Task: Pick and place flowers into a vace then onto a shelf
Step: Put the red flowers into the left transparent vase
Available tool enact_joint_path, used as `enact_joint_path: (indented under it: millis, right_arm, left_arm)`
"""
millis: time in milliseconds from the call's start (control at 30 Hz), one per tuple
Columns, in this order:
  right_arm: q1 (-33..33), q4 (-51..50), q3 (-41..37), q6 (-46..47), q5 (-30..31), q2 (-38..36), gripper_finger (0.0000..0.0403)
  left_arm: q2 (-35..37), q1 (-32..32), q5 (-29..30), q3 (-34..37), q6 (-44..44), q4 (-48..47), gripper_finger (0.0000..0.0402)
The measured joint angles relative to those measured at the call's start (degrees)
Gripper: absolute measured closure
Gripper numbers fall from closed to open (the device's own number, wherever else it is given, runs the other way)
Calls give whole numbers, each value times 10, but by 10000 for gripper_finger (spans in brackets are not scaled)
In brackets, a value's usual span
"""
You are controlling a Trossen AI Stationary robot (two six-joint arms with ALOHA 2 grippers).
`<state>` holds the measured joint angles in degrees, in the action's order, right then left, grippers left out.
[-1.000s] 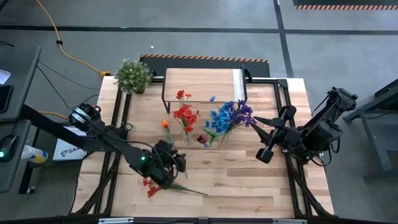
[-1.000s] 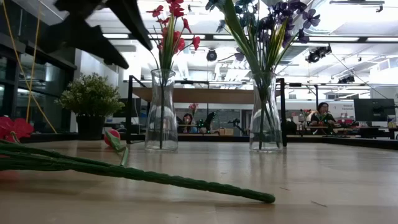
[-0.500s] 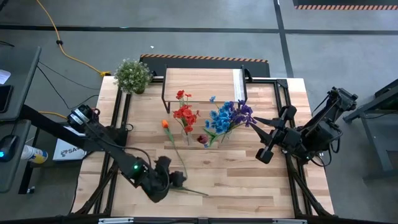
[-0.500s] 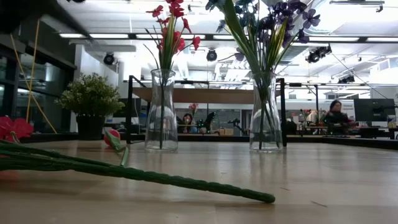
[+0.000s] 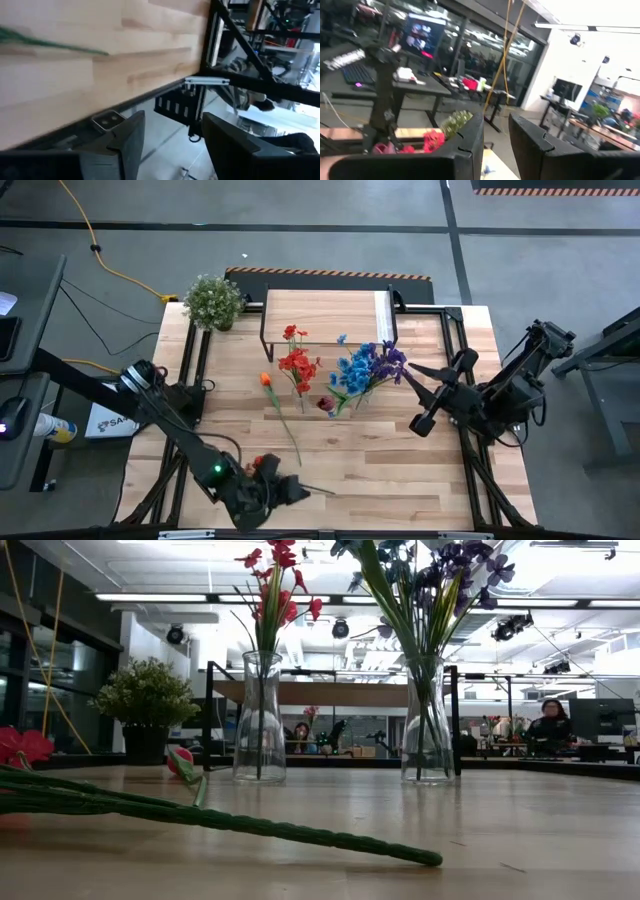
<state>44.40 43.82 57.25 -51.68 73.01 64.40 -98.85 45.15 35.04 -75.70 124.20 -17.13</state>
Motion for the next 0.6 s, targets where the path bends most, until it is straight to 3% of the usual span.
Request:
enact_joint_path:
  millis: [167, 400, 600]
  right_arm:
    - [0, -17, 0, -3, 35, 0, 320]
    - [1, -25, 0, -79, 62, -2, 320]
    - [11, -53, 0, -87, 72, -36, 320]
  left_arm:
    - [-61, 3, -3, -116, 23, -91, 196]
    - [-154, 7, -32, -261, 122, -200, 202]
    - [-221, 3, -64, -325, 223, -270, 202]
